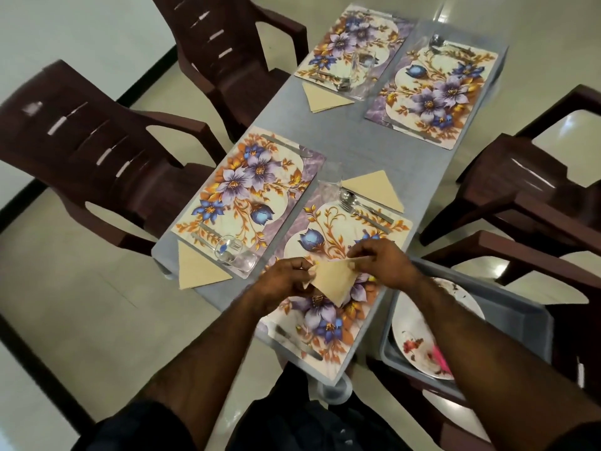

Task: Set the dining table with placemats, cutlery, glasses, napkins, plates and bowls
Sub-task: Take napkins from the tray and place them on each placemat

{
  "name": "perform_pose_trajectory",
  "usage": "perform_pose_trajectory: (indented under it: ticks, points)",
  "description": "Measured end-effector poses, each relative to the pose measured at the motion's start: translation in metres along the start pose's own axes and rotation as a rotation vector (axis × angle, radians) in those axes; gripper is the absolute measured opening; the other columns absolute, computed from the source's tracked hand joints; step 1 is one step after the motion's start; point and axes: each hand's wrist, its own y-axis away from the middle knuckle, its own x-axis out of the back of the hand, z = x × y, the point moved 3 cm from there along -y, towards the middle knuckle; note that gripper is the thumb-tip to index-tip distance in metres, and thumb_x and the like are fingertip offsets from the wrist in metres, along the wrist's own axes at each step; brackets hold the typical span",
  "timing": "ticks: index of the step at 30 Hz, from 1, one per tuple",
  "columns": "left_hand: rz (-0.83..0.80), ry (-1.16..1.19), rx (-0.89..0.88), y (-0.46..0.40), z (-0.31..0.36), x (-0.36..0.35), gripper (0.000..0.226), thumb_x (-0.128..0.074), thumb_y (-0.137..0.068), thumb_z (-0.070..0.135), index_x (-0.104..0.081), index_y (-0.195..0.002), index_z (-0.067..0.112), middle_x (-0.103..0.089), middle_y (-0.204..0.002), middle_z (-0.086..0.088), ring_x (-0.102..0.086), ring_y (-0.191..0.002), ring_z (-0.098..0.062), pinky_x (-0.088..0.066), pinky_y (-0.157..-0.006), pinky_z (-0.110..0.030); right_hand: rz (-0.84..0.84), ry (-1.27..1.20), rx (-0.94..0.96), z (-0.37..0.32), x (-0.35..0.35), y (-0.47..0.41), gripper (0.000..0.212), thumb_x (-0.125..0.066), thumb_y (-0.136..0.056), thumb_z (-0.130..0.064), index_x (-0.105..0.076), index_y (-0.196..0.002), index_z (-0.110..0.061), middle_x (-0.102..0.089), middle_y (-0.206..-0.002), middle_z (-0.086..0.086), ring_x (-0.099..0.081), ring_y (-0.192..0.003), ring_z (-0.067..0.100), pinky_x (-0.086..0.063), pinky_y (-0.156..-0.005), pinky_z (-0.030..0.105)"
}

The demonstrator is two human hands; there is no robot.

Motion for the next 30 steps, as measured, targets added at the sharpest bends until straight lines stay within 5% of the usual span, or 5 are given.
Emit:
perform_pose_trajectory:
  ticks: [6,11,14,17,30]
  points:
    - [0.197,0.021,0.245,-0.005,-0.018,0.015,0.018,-0.061,-0.104,0.016,-0.065,-0.112,0.0,-0.076,-0.102,-0.023,-0.076,-0.091,-0.039,-0.061,-0.085,-0.052,-0.079,0.081,-0.136,0.013,-0.006,-0.026,0.017,-0.085,-0.085,-0.011,-0.076,-0.096,-0.022,-0.077,-0.096,0.001,-0.071,-0.092,0.016,-0.058,-0.08,0.03]
    - [0.717,-0.927,-0.133,-0.007,-0.036,0.015,0.049,-0.053,-0.098,0.047,-0.059,-0.134,0.015,-0.066,-0.13,-0.015,-0.062,-0.119,-0.034,-0.052,-0.101,-0.048,0.215,0.538,-0.056,0.032,-0.036,-0.014,0.054,-0.061,-0.094,-0.044,-0.053,-0.144,-0.027,-0.059,-0.141,0.008,-0.058,-0.127,0.032,-0.047,-0.102,0.045]
    - [0.539,-1.445,-0.358,0.006,-0.057,-0.011,0.084,-0.035,-0.099,0.073,-0.022,-0.167,0.026,-0.018,-0.173,-0.015,-0.016,-0.159,-0.036,-0.017,-0.125,-0.055,0.191,0.824,0.108,0.045,-0.065,0.015,0.072,-0.038,-0.102,-0.063,-0.02,-0.165,-0.034,-0.019,-0.171,0.011,-0.021,-0.156,0.036,-0.022,-0.119,0.062]
    - [0.336,-1.49,-0.287,0.0,-0.086,-0.016,0.105,-0.035,-0.086,0.093,0.006,-0.167,0.039,0.02,-0.175,-0.005,0.018,-0.161,-0.033,0.003,-0.126,-0.065,0.078,0.887,0.148,0.063,-0.084,0.033,0.074,-0.023,-0.101,-0.073,-0.004,-0.165,-0.042,0.009,-0.175,0.009,0.002,-0.16,0.037,-0.006,-0.122,0.069]
    - [0.353,-1.475,-0.209,-0.013,-0.099,-0.002,0.134,-0.042,-0.066,0.107,0.009,-0.167,0.036,0.028,-0.172,-0.009,0.024,-0.158,-0.036,0.007,-0.123,-0.071,0.109,0.927,0.017,0.076,-0.078,0.026,0.082,-0.025,-0.097,-0.078,0.005,-0.164,-0.042,0.021,-0.172,0.009,0.017,-0.158,0.039,0.002,-0.117,0.078]
